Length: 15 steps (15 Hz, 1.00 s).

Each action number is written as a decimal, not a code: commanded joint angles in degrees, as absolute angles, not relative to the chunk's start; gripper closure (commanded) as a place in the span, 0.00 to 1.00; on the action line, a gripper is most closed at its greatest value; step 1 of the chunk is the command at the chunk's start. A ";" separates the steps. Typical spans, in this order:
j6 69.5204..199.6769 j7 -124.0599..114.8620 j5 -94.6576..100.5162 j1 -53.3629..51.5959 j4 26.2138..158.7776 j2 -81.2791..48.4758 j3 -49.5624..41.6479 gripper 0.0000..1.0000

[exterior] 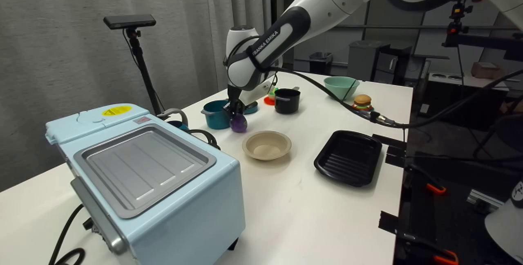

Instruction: Put the purple plush toy in the white plate

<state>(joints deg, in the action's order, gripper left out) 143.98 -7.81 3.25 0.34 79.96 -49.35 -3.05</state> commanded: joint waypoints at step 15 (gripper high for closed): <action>129.63 -1.79 0.76 -0.47 96.79 -23.03 1.47 0.95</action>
